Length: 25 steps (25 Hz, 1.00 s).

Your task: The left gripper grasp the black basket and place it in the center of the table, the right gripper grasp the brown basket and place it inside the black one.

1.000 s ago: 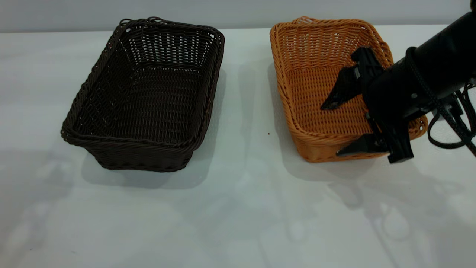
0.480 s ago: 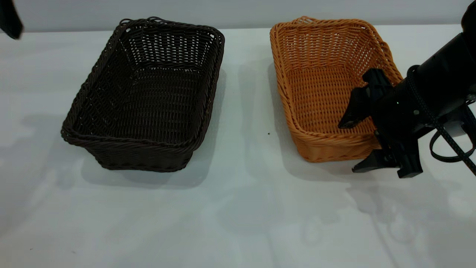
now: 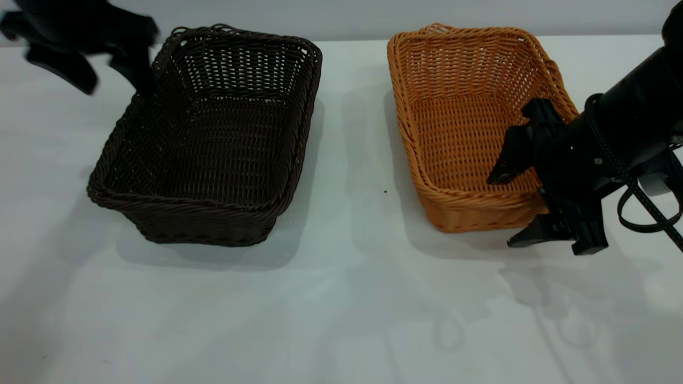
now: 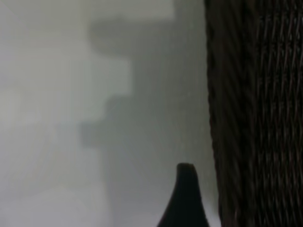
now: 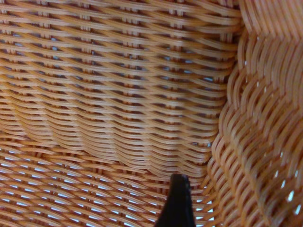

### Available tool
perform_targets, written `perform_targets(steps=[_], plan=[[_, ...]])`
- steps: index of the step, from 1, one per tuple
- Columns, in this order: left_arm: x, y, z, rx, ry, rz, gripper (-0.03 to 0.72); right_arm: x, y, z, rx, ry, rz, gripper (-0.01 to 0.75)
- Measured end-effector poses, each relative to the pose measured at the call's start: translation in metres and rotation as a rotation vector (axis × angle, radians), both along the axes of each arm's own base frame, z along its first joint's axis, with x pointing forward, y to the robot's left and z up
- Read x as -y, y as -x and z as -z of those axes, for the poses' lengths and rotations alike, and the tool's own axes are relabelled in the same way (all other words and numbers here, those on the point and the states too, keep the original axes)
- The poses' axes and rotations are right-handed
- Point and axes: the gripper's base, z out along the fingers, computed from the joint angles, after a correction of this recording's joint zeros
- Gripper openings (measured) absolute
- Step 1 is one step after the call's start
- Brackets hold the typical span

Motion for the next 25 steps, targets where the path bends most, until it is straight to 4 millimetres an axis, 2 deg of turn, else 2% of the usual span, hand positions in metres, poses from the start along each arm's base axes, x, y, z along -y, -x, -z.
perform_targets(steps=[5,8,11,15,16,17,19,22,25], plan=[[0.001,-0.007,0.034,-0.031,-0.006,-0.001,0.558,0.001,0.0,0.001,-0.001,0.01,0.002,0.573],[0.002,-0.008,0.055,-0.04,-0.008,-0.002,0.524,0.002,0.0,0.002,-0.004,0.022,0.005,0.535],[0.001,-0.007,0.07,-0.065,-0.018,0.003,0.417,0.003,0.001,0.003,-0.007,0.032,0.008,0.412],[0.0,-0.008,0.07,-0.049,-0.027,0.018,0.185,0.003,0.0,0.003,-0.007,0.039,0.011,0.144],[0.001,-0.009,0.07,-0.038,-0.026,0.022,0.141,0.003,-0.001,0.003,-0.005,0.038,0.013,0.09],[0.001,-0.01,0.07,-0.024,-0.025,0.025,0.099,0.003,-0.001,0.003,-0.002,0.039,0.014,0.069],[0.002,-0.012,0.069,-0.003,-0.024,0.05,0.079,0.003,-0.005,0.001,0.01,0.046,0.017,0.066],[0.002,-0.014,0.068,0.017,-0.036,0.112,0.078,0.004,-0.02,-0.01,0.07,0.058,0.029,0.066],[0.002,-0.015,0.068,0.03,-0.057,0.198,0.078,0.012,-0.053,-0.033,0.194,0.061,0.024,0.065]])
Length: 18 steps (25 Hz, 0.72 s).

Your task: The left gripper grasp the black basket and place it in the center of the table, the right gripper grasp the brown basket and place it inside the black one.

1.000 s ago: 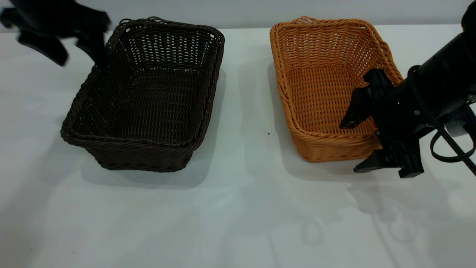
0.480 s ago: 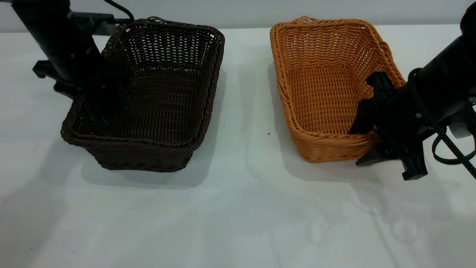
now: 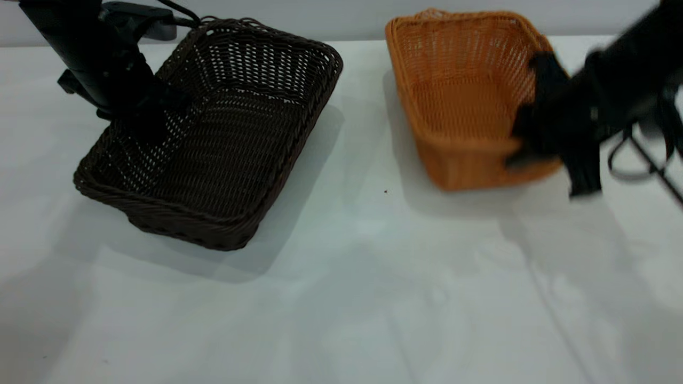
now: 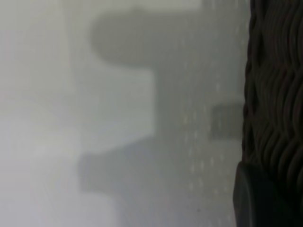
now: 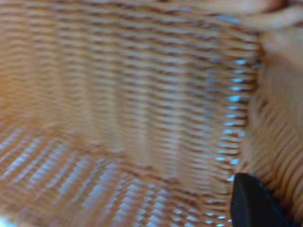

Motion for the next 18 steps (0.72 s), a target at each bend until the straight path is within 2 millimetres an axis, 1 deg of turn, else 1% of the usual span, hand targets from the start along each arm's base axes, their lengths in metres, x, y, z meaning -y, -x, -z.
perform_targets(steps=[1,3,5,6,8,11,12,13,16,18], plan=[[0.001,0.0,0.0,0.003,-0.011,0.042,0.078,0.006,-0.012,-0.007,0.046,0.009,-0.027,0.064],[0.005,-0.001,-0.001,0.032,-0.031,0.141,0.078,0.019,-0.041,-0.028,0.169,0.017,-0.127,0.064],[0.015,-0.003,-0.002,0.075,-0.056,0.261,0.078,0.031,-0.063,-0.05,0.263,-0.019,-0.229,0.065],[0.022,-0.003,-0.003,0.103,-0.075,0.335,0.078,0.035,-0.066,-0.055,0.269,-0.048,-0.294,0.067],[0.042,-0.003,-0.005,0.167,-0.109,0.483,0.078,0.046,-0.073,-0.061,0.25,-0.095,-0.382,0.071],[0.073,0.001,-0.008,0.245,-0.156,0.679,0.078,0.069,-0.079,-0.081,0.208,-0.086,-0.528,0.077],[0.083,0.004,-0.008,0.265,-0.173,0.744,0.078,0.077,-0.084,-0.089,0.22,-0.035,-0.578,0.071],[0.091,0.006,-0.009,0.287,-0.192,0.805,0.078,0.079,-0.088,-0.098,0.235,0.012,-0.644,0.067],[0.117,0.014,-0.01,0.336,-0.245,0.985,0.078,0.076,-0.084,-0.113,0.205,0.044,-0.792,0.064],[0.13,0.019,-0.011,0.361,-0.282,1.088,0.078,0.075,-0.08,-0.113,0.168,0.051,-0.849,0.064]])
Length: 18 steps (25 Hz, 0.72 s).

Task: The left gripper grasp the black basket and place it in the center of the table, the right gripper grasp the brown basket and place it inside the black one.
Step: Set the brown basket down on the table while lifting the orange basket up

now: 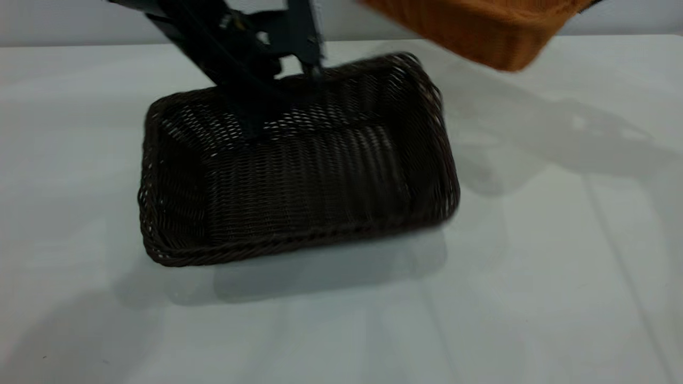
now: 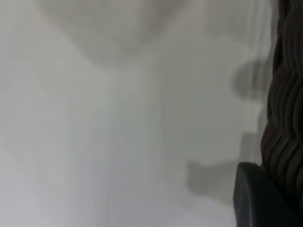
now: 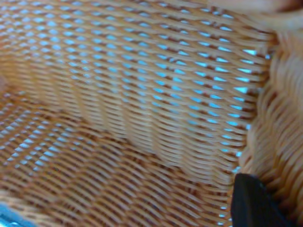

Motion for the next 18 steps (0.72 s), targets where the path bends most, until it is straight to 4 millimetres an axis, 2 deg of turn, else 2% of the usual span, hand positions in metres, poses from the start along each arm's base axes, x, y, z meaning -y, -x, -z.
perform_targets(steps=[4,14,16,18], plan=[[0.014,0.006,0.004,0.036,-0.034,0.099,0.078,0.001,0.002,0.002,-0.013,0.02,-0.025,0.064],[0.018,0.007,0.011,0.038,-0.012,0.074,0.085,0.0,0.002,0.001,0.002,0.011,-0.041,0.064],[0.018,0.007,0.011,0.039,-0.005,0.066,0.107,0.0,0.002,0.001,0.003,0.011,-0.042,0.064],[0.019,0.006,0.013,0.042,0.003,0.061,0.163,0.0,0.001,0.001,0.005,0.007,-0.041,0.064]])
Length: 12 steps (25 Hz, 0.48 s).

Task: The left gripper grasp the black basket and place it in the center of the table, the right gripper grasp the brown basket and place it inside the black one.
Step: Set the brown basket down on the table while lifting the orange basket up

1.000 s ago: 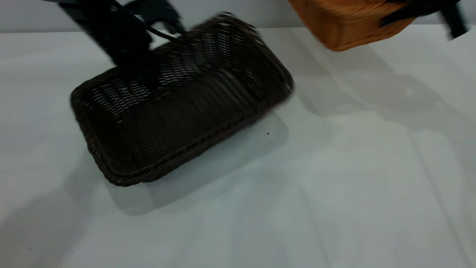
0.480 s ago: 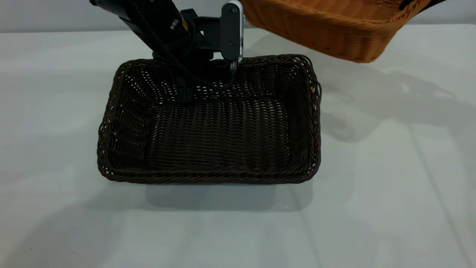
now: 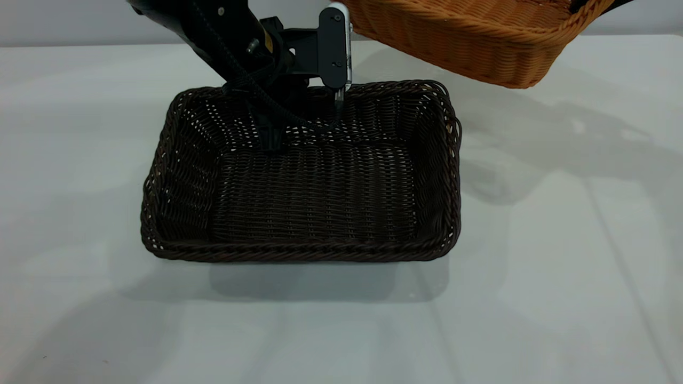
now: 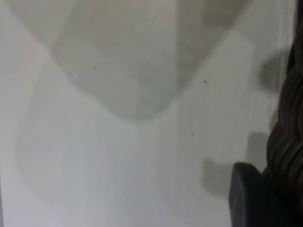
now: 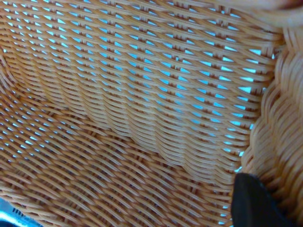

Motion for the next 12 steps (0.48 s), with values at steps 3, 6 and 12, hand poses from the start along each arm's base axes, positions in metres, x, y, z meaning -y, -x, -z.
perform_targets(steps=[3,6,12], plan=[[0.001,-0.001,0.004,0.006,0.023,-0.015,0.28,-0.001,0.0,0.0,0.002,-0.008,0.005,0.066],[0.002,-0.002,0.003,0.016,0.057,-0.04,0.395,-0.001,-0.001,-0.001,0.007,-0.02,0.013,0.067],[0.004,-0.005,-0.017,0.054,0.095,-0.055,0.484,0.0,-0.006,-0.002,0.048,-0.012,0.054,0.069]])
